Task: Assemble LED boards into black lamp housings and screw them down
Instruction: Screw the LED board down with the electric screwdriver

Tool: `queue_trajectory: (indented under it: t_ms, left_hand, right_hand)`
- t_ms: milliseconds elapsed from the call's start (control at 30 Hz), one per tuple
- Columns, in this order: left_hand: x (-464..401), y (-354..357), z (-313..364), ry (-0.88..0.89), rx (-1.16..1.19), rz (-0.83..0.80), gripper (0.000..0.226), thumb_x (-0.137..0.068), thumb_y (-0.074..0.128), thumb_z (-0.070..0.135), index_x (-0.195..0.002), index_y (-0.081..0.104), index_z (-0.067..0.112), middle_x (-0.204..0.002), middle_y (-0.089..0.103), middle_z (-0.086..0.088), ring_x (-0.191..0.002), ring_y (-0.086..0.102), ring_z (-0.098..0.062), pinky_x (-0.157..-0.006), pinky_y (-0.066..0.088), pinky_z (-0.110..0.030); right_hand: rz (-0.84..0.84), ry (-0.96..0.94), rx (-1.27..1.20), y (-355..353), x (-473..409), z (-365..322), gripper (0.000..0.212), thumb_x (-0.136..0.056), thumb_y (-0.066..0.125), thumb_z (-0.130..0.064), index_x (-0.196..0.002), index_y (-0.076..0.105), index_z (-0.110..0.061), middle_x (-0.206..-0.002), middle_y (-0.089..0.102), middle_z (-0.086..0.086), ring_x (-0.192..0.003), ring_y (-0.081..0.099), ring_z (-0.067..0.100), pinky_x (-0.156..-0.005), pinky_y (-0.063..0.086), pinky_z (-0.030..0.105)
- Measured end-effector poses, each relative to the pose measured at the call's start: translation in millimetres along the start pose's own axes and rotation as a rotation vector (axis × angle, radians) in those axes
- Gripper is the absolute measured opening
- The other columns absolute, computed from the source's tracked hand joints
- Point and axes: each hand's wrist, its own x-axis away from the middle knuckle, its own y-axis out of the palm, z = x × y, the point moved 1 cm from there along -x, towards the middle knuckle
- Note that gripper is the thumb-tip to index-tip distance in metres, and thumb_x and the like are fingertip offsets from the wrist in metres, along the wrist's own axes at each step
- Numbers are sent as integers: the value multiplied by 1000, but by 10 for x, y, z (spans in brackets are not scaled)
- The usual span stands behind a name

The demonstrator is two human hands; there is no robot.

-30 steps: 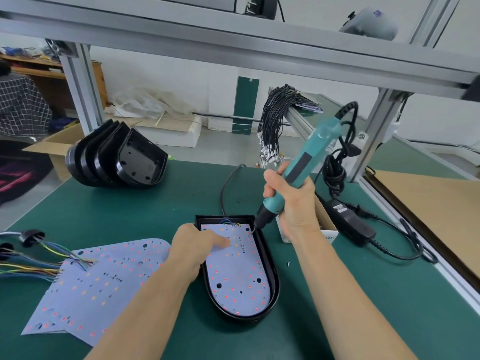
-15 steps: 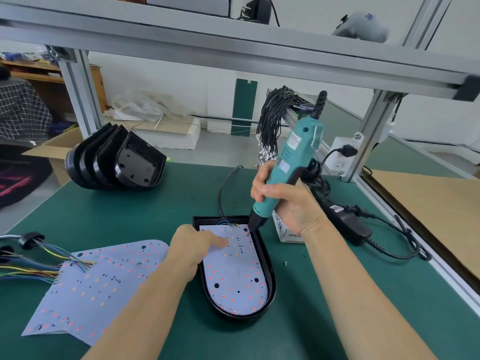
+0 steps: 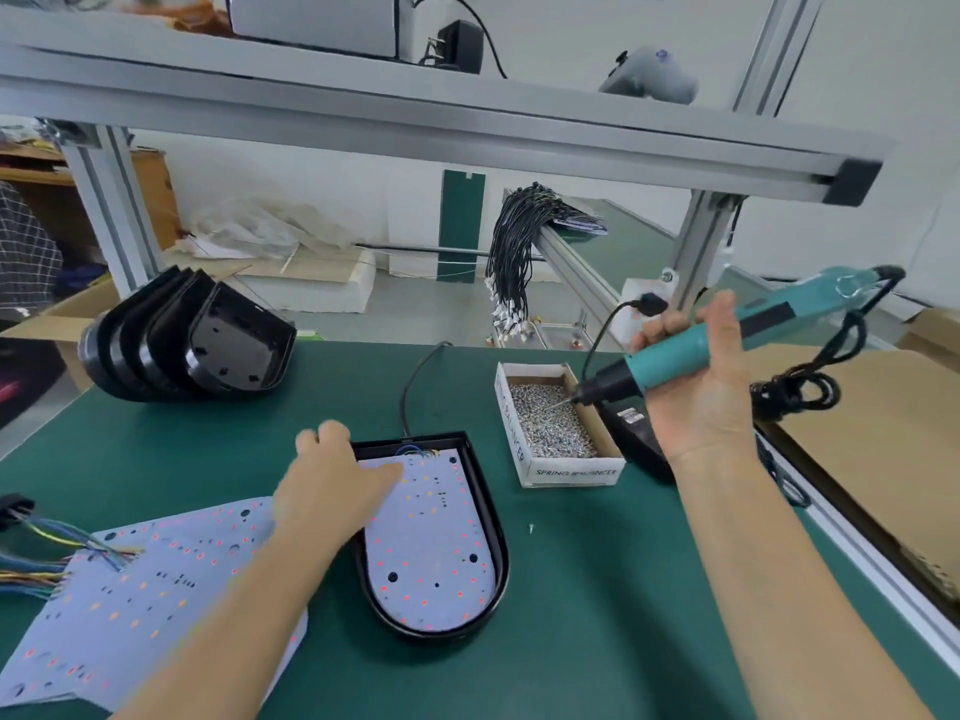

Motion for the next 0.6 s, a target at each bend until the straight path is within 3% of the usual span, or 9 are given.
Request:
queue_trajectory:
  t_ms: [67,133,233,333,433,600]
  left_hand:
    - [-28,-50,159,152,-211,166,60,-81,66,44,-129,46,14,-130,45,-7,-120,42,-31,-95,34,-40]
    - [-23,-10,478,395,-184,273,43,-85,63,38,-123,56,21,-126,53,-4,-117,44,-27,-94,33,-38]
    - [-25,229,1056,686,-201,114,19,-92,53,29,-102,69,28,-107,67,4,-106,52,-21,-89,34,-34]
    - [-96,575,1416,725,-285,-128,23,-92,52,21,-96,74,25,-101,72,8,-102,59,-16,-95,30,-34]
    - [-200,865,1509,680,-429,-237,24,-89,52,16,-98,73,22,-100,72,7,-100,59,-19,-100,27,-40]
    - [-260,966,1572,652,-456,-285,22,-88,50,11,-90,70,18,-94,70,7,-98,58,-21,-107,22,-44]
  right_hand:
    - [11,-20,0,-58,30,-102,48,-48,92,-44,-73,59,-20,-66,52,-4,-62,51,11,-69,49,26]
    - [23,-22,4,-66,51,-161,44,-45,92,-47,-65,62,-22,-65,50,-4,-60,49,10,-68,47,24]
    - [40,-30,-3,2,88,-200,48,-38,91,-52,-61,61,-23,-63,51,-4,-59,49,10,-65,47,23]
    - [81,-66,-3,71,114,-232,53,-35,91,-55,-61,58,-22,-62,51,-3,-57,49,11,-64,46,24]
    - [103,-97,32,94,137,-282,46,-38,90,-55,-54,60,-24,-60,51,-4,-56,50,11,-65,47,24]
    - [149,-91,43,8,158,-369,29,-71,71,-44,-67,53,-22,-62,50,-5,-56,49,11,-67,45,26]
